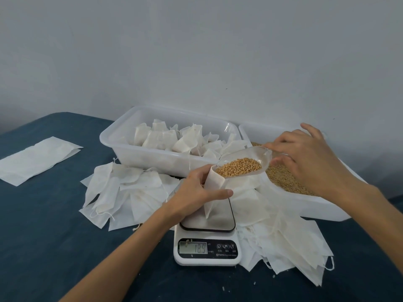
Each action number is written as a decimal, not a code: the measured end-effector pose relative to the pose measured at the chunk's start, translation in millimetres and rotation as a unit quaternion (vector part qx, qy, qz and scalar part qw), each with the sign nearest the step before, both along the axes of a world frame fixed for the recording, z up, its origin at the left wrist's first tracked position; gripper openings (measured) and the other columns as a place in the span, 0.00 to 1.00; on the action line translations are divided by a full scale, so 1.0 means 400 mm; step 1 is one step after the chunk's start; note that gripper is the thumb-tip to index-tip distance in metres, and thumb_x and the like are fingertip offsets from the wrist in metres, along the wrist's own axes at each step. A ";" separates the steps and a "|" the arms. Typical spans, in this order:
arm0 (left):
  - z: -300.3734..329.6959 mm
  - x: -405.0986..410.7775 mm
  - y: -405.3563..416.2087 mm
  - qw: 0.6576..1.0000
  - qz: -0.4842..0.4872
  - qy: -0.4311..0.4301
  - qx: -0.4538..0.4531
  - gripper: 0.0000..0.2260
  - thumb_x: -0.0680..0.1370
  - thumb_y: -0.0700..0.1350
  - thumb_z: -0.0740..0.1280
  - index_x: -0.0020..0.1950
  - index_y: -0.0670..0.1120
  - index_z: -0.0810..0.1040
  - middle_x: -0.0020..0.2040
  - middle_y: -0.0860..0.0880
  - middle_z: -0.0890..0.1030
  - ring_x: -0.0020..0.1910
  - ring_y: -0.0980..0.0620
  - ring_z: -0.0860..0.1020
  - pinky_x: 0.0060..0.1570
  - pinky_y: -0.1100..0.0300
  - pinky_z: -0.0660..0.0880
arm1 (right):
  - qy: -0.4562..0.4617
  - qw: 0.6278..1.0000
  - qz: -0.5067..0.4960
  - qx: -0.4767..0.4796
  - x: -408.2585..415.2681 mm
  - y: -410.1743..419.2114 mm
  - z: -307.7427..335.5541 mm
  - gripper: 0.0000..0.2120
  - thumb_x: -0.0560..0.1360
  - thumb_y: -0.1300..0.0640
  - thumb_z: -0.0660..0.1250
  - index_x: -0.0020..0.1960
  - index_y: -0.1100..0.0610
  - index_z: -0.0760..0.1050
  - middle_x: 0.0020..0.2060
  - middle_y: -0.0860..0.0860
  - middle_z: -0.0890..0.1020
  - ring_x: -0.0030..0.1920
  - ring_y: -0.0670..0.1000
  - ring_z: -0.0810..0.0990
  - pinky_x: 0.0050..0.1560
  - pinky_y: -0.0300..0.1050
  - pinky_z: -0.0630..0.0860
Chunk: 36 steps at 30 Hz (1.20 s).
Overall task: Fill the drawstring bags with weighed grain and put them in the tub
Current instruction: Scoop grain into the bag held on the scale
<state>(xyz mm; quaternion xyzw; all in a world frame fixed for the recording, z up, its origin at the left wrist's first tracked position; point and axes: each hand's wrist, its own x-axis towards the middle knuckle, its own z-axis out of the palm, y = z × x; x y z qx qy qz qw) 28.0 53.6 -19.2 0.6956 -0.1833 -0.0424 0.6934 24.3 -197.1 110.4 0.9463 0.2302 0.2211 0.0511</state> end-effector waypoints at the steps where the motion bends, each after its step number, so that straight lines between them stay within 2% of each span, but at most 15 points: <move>1: 0.001 -0.001 0.001 1.000 -0.001 -0.002 -0.001 0.16 0.74 0.45 0.81 0.60 0.51 0.82 0.55 0.51 0.86 0.54 0.54 0.83 0.53 0.63 0.79 | -0.001 1.000 0.000 0.000 0.000 0.001 0.000 0.16 0.78 0.62 0.70 0.65 0.52 0.81 0.50 0.51 0.82 0.55 0.56 0.80 0.77 0.56 0.51; 4: -0.001 0.000 0.003 1.000 0.006 -0.004 0.002 0.17 0.73 0.46 0.81 0.60 0.50 0.82 0.54 0.50 0.86 0.53 0.54 0.83 0.54 0.65 0.78 | 0.002 1.000 0.001 0.002 0.000 0.000 -0.002 0.16 0.78 0.62 0.70 0.65 0.52 0.81 0.50 0.51 0.82 0.55 0.56 0.80 0.77 0.56 0.51; 7: 0.001 -0.001 0.003 1.000 0.001 -0.003 -0.003 0.16 0.73 0.47 0.81 0.59 0.52 0.83 0.53 0.53 0.86 0.53 0.56 0.83 0.53 0.67 0.77 | 0.005 1.000 0.000 0.003 0.001 -0.001 -0.005 0.16 0.78 0.61 0.70 0.65 0.52 0.81 0.51 0.51 0.82 0.56 0.55 0.79 0.77 0.56 0.51; 11: 0.000 0.000 0.002 1.000 -0.002 -0.003 -0.005 0.17 0.73 0.46 0.81 0.60 0.51 0.83 0.55 0.50 0.86 0.56 0.51 0.83 0.56 0.63 0.78 | 0.001 1.000 -0.006 -0.004 0.003 -0.002 -0.005 0.16 0.79 0.60 0.70 0.66 0.51 0.81 0.52 0.50 0.82 0.58 0.55 0.79 0.78 0.55 0.50; 15: 0.001 0.000 0.001 1.000 0.000 0.002 -0.002 0.17 0.73 0.47 0.81 0.59 0.50 0.83 0.55 0.47 0.86 0.55 0.48 0.83 0.58 0.59 0.78 | 0.009 1.000 -0.002 0.016 0.007 -0.005 -0.013 0.16 0.78 0.61 0.71 0.64 0.51 0.82 0.51 0.50 0.83 0.55 0.55 0.79 0.77 0.56 0.53; 21: 0.001 0.002 0.006 1.000 -0.007 0.015 -0.017 0.17 0.72 0.50 0.81 0.60 0.53 0.84 0.55 0.51 0.87 0.55 0.51 0.84 0.56 0.61 0.79 | 0.032 0.998 0.010 0.058 0.025 -0.022 -0.034 0.15 0.77 0.63 0.71 0.62 0.52 0.83 0.49 0.49 0.82 0.52 0.54 0.80 0.76 0.55 0.55; 24: 0.003 0.000 0.006 0.999 -0.009 0.019 -0.027 0.16 0.73 0.49 0.81 0.59 0.53 0.84 0.55 0.51 0.87 0.54 0.54 0.84 0.53 0.63 0.78 | 0.036 0.996 0.023 0.075 0.029 -0.026 -0.043 0.14 0.76 0.62 0.73 0.61 0.54 0.83 0.48 0.50 0.83 0.51 0.54 0.80 0.73 0.57 0.60; 27: 0.003 0.000 0.007 0.999 -0.016 0.021 -0.039 0.17 0.74 0.46 0.80 0.61 0.52 0.83 0.56 0.50 0.87 0.56 0.53 0.84 0.54 0.63 0.78 | 0.046 0.995 0.039 0.085 0.030 -0.027 -0.055 0.14 0.75 0.63 0.73 0.60 0.55 0.83 0.47 0.51 0.84 0.49 0.56 0.81 0.63 0.55 0.68; 34: 0.000 0.004 0.008 0.998 -0.017 0.024 -0.048 0.20 0.74 0.44 0.80 0.64 0.52 0.82 0.58 0.49 0.86 0.58 0.49 0.84 0.61 0.56 0.79 | 0.048 0.992 0.041 0.107 0.035 -0.036 -0.069 0.13 0.75 0.60 0.74 0.60 0.54 0.83 0.50 0.49 0.84 0.50 0.53 0.80 0.59 0.48 0.67; 36: 0.000 0.003 0.008 0.998 -0.019 0.020 -0.048 0.18 0.74 0.43 0.80 0.63 0.51 0.82 0.57 0.49 0.87 0.57 0.50 0.84 0.58 0.59 0.80 | 0.049 0.991 0.042 0.118 0.039 -0.038 -0.070 0.13 0.75 0.59 0.75 0.59 0.53 0.83 0.49 0.48 0.84 0.49 0.52 0.79 0.58 0.46 0.66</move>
